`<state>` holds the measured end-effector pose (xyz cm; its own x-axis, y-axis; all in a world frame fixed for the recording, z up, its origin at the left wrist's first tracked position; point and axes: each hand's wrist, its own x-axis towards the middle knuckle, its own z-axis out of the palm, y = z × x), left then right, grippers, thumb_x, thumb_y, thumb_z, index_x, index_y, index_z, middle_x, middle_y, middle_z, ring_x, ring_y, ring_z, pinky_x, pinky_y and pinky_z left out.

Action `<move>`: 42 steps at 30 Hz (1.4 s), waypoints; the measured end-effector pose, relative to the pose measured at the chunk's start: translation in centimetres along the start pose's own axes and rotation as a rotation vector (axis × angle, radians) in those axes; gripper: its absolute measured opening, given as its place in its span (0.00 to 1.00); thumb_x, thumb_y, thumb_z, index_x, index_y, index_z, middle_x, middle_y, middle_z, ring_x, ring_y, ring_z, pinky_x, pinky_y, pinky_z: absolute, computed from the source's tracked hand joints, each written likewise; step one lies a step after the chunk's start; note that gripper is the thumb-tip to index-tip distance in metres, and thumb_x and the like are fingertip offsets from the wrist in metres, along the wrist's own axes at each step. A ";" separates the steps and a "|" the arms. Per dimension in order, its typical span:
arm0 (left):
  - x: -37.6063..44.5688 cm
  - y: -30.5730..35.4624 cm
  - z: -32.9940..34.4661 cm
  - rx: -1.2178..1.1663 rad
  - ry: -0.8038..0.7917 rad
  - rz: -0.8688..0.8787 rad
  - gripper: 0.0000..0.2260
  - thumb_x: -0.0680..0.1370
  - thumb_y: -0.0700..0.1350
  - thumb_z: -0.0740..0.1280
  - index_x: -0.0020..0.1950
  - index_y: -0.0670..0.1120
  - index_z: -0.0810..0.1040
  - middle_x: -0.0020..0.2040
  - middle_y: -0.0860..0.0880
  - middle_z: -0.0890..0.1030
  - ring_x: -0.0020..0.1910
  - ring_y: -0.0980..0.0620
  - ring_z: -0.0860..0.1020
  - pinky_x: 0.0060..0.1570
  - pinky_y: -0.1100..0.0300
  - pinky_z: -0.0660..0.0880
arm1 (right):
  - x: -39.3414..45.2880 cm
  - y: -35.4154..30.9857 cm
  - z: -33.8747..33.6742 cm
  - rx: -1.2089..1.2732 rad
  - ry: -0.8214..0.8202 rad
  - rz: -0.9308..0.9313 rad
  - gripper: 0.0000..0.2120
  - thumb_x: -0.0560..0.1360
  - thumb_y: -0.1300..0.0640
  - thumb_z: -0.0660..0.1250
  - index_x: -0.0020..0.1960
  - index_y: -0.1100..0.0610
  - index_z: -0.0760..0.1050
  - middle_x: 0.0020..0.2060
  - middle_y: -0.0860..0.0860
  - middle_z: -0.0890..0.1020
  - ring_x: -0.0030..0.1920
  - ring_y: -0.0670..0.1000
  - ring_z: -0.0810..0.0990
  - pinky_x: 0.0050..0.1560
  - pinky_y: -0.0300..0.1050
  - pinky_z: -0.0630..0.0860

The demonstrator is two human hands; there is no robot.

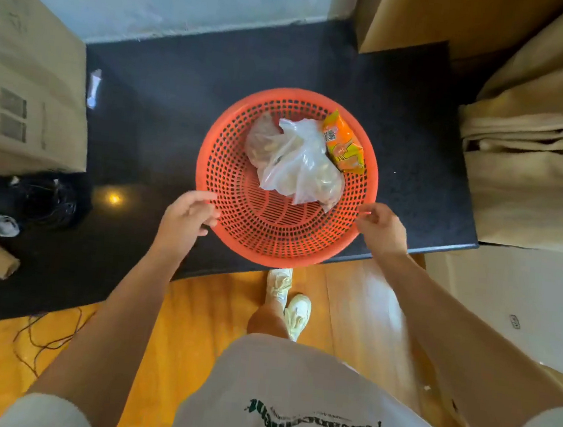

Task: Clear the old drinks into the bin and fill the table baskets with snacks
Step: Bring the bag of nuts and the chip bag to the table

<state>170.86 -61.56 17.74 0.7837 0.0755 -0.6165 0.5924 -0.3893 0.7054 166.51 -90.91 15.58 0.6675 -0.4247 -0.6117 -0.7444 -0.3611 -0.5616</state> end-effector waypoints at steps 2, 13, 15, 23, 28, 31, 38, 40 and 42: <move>3.5 2.5 0.9 0.140 -0.046 0.146 0.10 0.77 0.40 0.62 0.56 0.51 0.76 0.47 0.51 0.80 0.46 0.56 0.77 0.47 0.63 0.72 | 2.3 -2.2 0.5 -0.079 0.082 -0.078 0.17 0.71 0.61 0.62 0.59 0.54 0.74 0.49 0.52 0.77 0.48 0.51 0.74 0.47 0.42 0.69; 17.9 7.3 6.6 1.268 -0.267 0.698 0.33 0.72 0.33 0.66 0.75 0.48 0.59 0.76 0.50 0.58 0.74 0.47 0.60 0.64 0.49 0.69 | 10.7 -7.3 3.8 -0.432 0.258 -0.118 0.23 0.71 0.53 0.65 0.65 0.54 0.67 0.60 0.55 0.70 0.62 0.58 0.68 0.61 0.53 0.62; 19.1 7.6 7.0 1.392 -0.332 0.738 0.32 0.73 0.36 0.67 0.75 0.48 0.60 0.77 0.51 0.56 0.75 0.47 0.57 0.66 0.48 0.67 | 11.3 -7.2 4.2 -0.489 0.295 -0.142 0.22 0.71 0.50 0.66 0.63 0.54 0.68 0.59 0.55 0.70 0.60 0.58 0.68 0.59 0.53 0.62; 20.8 7.8 7.3 1.630 -0.374 0.899 0.33 0.70 0.45 0.72 0.73 0.46 0.63 0.74 0.51 0.65 0.75 0.50 0.57 0.68 0.52 0.61 | 12.5 -7.5 4.8 -0.598 0.372 -0.180 0.23 0.70 0.45 0.70 0.60 0.55 0.71 0.58 0.56 0.71 0.58 0.58 0.70 0.57 0.53 0.65; 20.7 8.0 6.8 1.706 -0.329 1.045 0.24 0.70 0.50 0.70 0.65 0.49 0.72 0.64 0.52 0.74 0.66 0.49 0.67 0.67 0.54 0.61 | 12.7 -7.5 4.2 -0.525 0.367 -0.150 0.22 0.72 0.45 0.68 0.60 0.56 0.72 0.59 0.55 0.72 0.59 0.57 0.70 0.59 0.52 0.65; 19.9 8.2 6.1 1.647 -0.277 1.031 0.20 0.71 0.51 0.69 0.62 0.50 0.75 0.59 0.51 0.76 0.63 0.49 0.70 0.67 0.55 0.60 | 12.2 -7.3 3.7 -0.420 0.359 -0.110 0.22 0.72 0.46 0.68 0.62 0.56 0.71 0.60 0.55 0.72 0.61 0.57 0.69 0.61 0.52 0.64; 13.8 10.1 2.4 0.970 -0.061 0.549 0.25 0.64 0.63 0.70 0.53 0.49 0.76 0.49 0.50 0.80 0.48 0.47 0.79 0.46 0.52 0.76 | 6.8 -5.7 0.4 0.231 0.353 0.002 0.18 0.69 0.55 0.72 0.57 0.59 0.73 0.56 0.55 0.76 0.56 0.55 0.76 0.54 0.46 0.72; 11.3 10.1 1.4 0.752 -0.069 0.442 0.23 0.62 0.61 0.74 0.51 0.50 0.77 0.47 0.52 0.80 0.47 0.50 0.79 0.46 0.51 0.77 | 3.7 -4.6 -0.8 0.523 0.284 0.037 0.16 0.70 0.59 0.72 0.55 0.58 0.73 0.51 0.53 0.81 0.50 0.50 0.81 0.50 0.44 0.78; 8.5 10.2 1.1 0.604 -0.130 0.375 0.21 0.62 0.56 0.76 0.51 0.51 0.79 0.47 0.53 0.82 0.48 0.53 0.80 0.47 0.53 0.77 | 0.6 -3.1 -1.7 0.723 0.217 0.047 0.12 0.71 0.61 0.71 0.53 0.54 0.74 0.46 0.46 0.83 0.43 0.42 0.83 0.40 0.36 0.79</move>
<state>183.32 -65.85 19.34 0.8633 -0.2578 -0.4338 0.0520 -0.8097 0.5846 169.21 -91.44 17.90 0.5608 -0.6073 -0.5628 -0.5253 0.2645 -0.8088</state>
